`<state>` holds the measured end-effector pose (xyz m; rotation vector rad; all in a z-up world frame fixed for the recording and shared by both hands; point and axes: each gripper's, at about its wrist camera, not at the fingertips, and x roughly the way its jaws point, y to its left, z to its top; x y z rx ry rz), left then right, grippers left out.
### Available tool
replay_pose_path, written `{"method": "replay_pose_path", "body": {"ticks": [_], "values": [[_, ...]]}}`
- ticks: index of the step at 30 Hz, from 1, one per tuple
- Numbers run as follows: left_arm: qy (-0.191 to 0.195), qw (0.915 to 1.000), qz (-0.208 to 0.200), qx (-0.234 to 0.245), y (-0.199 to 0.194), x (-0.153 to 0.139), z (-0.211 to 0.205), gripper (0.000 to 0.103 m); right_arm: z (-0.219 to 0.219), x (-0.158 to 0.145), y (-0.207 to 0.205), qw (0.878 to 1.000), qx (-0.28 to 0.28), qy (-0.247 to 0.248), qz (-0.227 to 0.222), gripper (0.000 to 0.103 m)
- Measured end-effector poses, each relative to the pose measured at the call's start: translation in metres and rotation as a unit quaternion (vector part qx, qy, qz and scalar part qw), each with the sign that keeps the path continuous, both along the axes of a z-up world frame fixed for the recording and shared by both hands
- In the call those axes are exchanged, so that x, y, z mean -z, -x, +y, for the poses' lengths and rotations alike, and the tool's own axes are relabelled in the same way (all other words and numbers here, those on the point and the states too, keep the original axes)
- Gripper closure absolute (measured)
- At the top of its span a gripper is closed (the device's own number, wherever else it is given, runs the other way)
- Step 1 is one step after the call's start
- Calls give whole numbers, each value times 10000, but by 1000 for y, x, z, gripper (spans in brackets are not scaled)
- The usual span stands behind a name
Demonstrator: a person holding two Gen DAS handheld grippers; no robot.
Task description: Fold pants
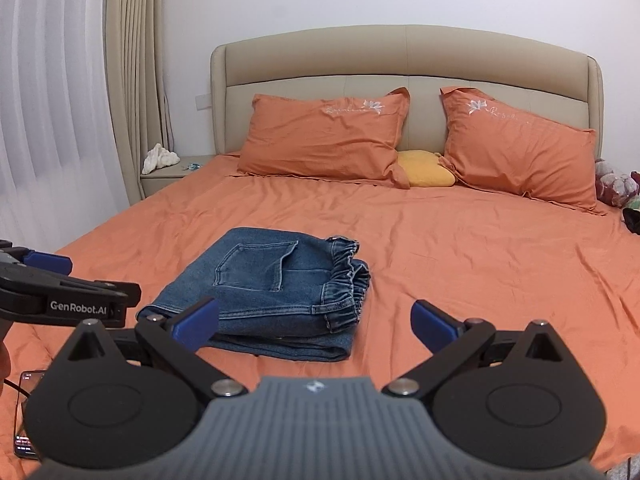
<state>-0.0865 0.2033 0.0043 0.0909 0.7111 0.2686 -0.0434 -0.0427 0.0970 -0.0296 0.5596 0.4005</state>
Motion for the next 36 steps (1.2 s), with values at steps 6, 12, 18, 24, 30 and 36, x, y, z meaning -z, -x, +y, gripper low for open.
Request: {"method": "replay_pose_path", "body": {"ticks": [6, 12, 18, 24, 30, 36], "values": [[2, 10000, 16, -20, -4, 0, -1, 0, -6, 0, -6, 9999, 104, -68, 82, 5], [-6, 10000, 30, 0, -4, 0, -3, 0, -8, -1, -6, 9999, 109, -43, 60, 5], [-28, 10000, 28, -17, -4, -1, -3, 0, -10, -1, -6, 9999, 122, -48, 63, 5], [-52, 10000, 69, 0, -5, -1, -6, 0, -10, -2, -5, 9999, 102, -66, 84, 5], [-55, 10000, 65, 0, -5, -1, -9, 0, -11, -2, -5, 9999, 119, -67, 72, 5], [-39, 10000, 74, -26, -5, -1, -9, 0, -12, -2, -5, 9999, 124, -75, 84, 5]]}}
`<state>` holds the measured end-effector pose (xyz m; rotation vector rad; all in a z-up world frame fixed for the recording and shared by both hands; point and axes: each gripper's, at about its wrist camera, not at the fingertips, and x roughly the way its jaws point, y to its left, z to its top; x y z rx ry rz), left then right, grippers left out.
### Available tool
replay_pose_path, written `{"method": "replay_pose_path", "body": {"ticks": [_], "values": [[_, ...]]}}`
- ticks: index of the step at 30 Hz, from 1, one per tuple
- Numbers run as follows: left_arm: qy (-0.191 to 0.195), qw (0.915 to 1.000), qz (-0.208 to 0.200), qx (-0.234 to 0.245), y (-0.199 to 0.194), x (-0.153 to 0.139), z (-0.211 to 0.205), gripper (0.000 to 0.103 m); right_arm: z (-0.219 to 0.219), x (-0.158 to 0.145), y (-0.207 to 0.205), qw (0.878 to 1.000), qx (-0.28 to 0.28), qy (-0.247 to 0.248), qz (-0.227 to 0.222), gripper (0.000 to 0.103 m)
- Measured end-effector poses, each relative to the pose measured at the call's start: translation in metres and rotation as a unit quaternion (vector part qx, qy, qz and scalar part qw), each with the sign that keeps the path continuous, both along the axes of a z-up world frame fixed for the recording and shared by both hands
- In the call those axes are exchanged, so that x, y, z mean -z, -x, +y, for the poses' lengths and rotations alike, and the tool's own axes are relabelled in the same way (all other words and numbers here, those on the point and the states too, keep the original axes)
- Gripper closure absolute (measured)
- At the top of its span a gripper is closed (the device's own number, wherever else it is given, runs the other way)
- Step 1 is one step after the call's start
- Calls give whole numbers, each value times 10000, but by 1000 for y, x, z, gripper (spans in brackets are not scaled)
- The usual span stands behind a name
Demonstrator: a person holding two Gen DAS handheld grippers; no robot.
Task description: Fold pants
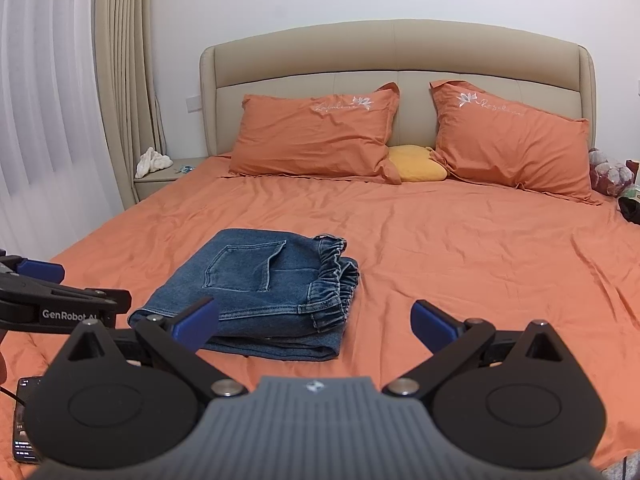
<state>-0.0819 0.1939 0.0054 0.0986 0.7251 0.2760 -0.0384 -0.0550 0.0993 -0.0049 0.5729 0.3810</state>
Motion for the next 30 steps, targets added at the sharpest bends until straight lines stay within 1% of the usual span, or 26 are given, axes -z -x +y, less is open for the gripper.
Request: {"method": "replay_pose_path", "body": {"ticks": [30], "values": [[-16, 10000, 20, 75, 0, 2, -5, 0, -5, 1, 0, 9999, 76, -72, 70, 5]]}}
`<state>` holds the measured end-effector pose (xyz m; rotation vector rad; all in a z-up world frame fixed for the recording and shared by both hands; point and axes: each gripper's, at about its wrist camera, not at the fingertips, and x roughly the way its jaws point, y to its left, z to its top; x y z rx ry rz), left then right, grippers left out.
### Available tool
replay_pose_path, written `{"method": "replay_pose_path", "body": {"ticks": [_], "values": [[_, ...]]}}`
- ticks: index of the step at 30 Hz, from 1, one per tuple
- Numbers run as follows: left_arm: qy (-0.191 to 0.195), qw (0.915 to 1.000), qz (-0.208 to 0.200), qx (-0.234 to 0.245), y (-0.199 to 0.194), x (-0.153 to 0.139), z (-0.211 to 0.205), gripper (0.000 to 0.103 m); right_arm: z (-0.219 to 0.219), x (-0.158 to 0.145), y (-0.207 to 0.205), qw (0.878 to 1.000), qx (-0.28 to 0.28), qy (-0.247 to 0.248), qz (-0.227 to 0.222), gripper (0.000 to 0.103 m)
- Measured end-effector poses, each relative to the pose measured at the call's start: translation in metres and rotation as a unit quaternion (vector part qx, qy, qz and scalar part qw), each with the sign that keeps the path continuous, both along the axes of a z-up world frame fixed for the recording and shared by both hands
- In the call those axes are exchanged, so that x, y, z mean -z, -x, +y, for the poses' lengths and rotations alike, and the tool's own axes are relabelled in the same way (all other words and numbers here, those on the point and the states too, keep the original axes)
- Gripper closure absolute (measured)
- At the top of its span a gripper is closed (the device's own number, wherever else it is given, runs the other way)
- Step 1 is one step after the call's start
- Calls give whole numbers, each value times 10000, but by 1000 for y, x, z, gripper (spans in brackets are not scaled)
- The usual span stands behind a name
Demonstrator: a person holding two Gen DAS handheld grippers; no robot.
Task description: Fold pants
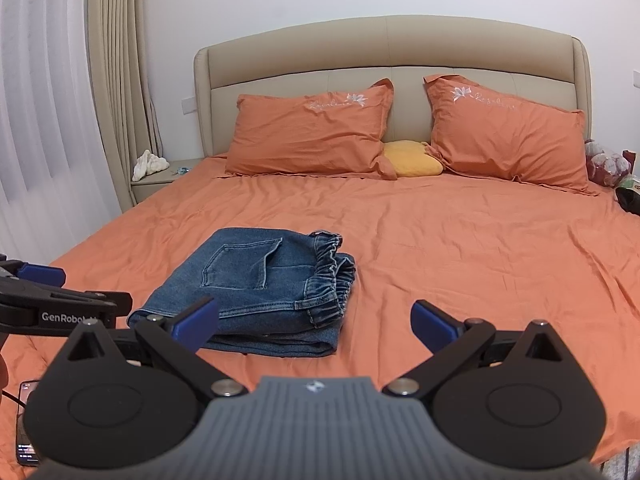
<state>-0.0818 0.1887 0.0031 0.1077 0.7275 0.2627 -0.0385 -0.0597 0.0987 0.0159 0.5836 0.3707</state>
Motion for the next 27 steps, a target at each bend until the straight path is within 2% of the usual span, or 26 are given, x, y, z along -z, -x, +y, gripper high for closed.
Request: {"method": "replay_pose_path", "body": {"ticks": [16, 27], "values": [[19, 10000, 7, -7, -1, 0, 1, 0, 0, 1, -1, 10000, -7, -12, 22, 5], [-130, 9999, 7, -17, 2, 1, -7, 0, -1, 2, -1, 10000, -56, -4, 30, 5]]}}
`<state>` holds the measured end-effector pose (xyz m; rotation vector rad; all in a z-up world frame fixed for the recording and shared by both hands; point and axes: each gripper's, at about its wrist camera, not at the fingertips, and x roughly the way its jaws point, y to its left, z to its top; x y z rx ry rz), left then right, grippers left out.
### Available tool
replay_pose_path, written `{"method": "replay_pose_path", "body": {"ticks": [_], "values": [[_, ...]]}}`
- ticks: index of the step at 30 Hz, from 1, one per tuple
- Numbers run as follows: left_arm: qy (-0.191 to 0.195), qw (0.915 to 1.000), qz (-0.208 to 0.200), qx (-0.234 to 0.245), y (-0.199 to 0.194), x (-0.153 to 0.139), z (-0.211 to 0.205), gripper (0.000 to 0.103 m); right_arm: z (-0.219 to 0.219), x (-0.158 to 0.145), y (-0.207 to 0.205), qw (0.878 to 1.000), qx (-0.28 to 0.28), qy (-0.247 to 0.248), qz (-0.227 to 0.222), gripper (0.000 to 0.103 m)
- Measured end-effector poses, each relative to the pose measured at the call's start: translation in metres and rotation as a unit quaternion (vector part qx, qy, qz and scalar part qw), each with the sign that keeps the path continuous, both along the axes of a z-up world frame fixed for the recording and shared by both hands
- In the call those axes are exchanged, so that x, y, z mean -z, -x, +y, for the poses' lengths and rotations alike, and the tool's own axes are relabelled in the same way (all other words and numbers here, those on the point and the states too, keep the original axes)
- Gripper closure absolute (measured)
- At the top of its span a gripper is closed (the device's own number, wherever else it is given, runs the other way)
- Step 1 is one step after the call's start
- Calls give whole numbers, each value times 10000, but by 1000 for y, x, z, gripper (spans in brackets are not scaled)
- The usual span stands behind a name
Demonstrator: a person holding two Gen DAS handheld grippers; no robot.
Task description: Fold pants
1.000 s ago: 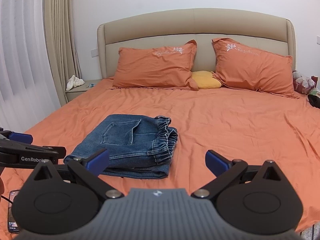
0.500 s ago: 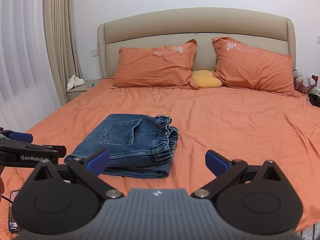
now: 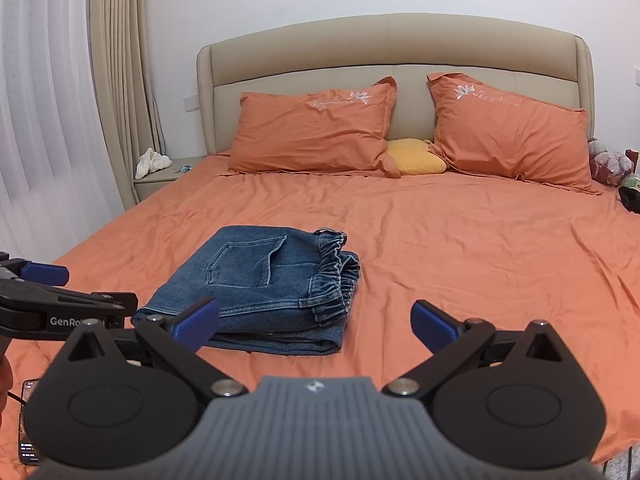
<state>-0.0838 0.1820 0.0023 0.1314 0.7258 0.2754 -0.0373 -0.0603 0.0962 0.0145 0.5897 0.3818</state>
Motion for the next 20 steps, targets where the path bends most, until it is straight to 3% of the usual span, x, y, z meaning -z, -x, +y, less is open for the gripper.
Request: {"method": "replay_pose_path", "body": {"ticks": [20], "values": [[-73, 9999, -130, 73, 3, -5, -4, 0, 0, -2, 0, 10000, -28, 60, 7, 5]]}}
